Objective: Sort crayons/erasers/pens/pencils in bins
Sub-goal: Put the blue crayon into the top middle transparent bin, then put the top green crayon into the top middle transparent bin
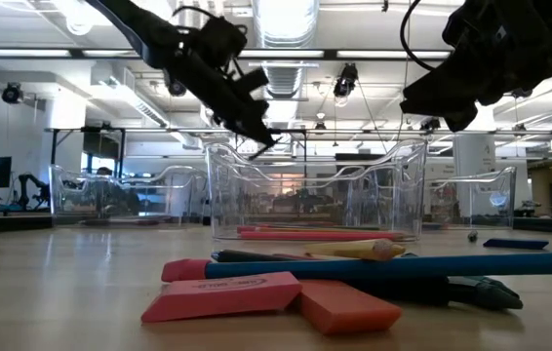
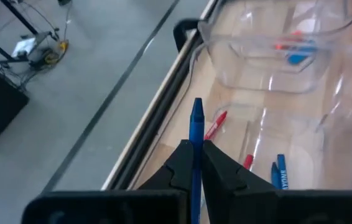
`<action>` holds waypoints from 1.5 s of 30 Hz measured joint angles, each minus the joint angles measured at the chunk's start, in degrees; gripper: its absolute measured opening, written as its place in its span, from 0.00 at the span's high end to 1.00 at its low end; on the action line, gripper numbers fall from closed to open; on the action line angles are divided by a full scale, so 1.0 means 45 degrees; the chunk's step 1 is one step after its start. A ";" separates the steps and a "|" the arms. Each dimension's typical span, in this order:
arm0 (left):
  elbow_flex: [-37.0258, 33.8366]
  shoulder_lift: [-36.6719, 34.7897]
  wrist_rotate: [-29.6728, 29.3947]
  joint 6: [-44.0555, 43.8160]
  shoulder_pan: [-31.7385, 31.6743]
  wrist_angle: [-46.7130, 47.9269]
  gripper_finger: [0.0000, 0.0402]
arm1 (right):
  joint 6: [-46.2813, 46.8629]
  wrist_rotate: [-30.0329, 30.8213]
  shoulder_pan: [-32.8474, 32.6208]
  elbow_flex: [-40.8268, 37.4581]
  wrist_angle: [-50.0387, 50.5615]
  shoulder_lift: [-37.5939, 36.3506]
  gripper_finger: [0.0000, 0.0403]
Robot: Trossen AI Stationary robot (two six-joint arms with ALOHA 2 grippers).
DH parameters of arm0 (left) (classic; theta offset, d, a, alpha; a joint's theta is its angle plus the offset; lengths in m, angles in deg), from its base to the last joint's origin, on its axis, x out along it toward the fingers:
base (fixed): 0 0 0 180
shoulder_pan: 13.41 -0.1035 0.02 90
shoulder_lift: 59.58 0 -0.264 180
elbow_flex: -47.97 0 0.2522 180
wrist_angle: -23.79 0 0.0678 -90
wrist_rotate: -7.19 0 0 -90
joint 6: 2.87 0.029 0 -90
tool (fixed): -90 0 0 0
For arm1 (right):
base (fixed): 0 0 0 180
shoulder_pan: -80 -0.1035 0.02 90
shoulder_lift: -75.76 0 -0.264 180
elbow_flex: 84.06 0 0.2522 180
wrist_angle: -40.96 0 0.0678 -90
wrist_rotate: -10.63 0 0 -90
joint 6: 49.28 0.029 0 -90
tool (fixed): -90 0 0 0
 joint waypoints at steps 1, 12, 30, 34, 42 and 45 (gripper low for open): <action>0.0064 0.0181 0.0012 0.0004 -0.0049 -0.0010 1.00 | -0.0003 0.0005 0.0005 0.0000 0.0014 0.0000 0.62; 0.0317 0.0684 0.0101 -0.0126 -0.0144 0.0025 0.80 | -0.0003 0.0005 0.0000 0.0000 0.0014 0.0000 0.62; -0.1522 -0.3954 0.0271 -0.1818 0.3446 -0.1235 0.59 | 0.0130 0.0005 0.0000 0.0000 0.0136 -0.0029 0.62; -0.3315 -0.4854 -0.0810 -0.1817 0.5381 -0.3658 0.59 | 0.0282 0.0005 0.0000 0.0000 0.0225 -0.0112 0.62; -0.7018 -0.5507 -0.1579 -0.2269 0.7387 -0.9779 0.59 | 0.0425 0.0005 0.0000 0.0209 0.0691 -0.0277 0.62; -0.7846 -0.5507 -0.1591 -0.2899 0.7472 -1.1158 0.59 | 0.0439 0.0002 0.0000 0.0233 0.0712 -0.0300 0.62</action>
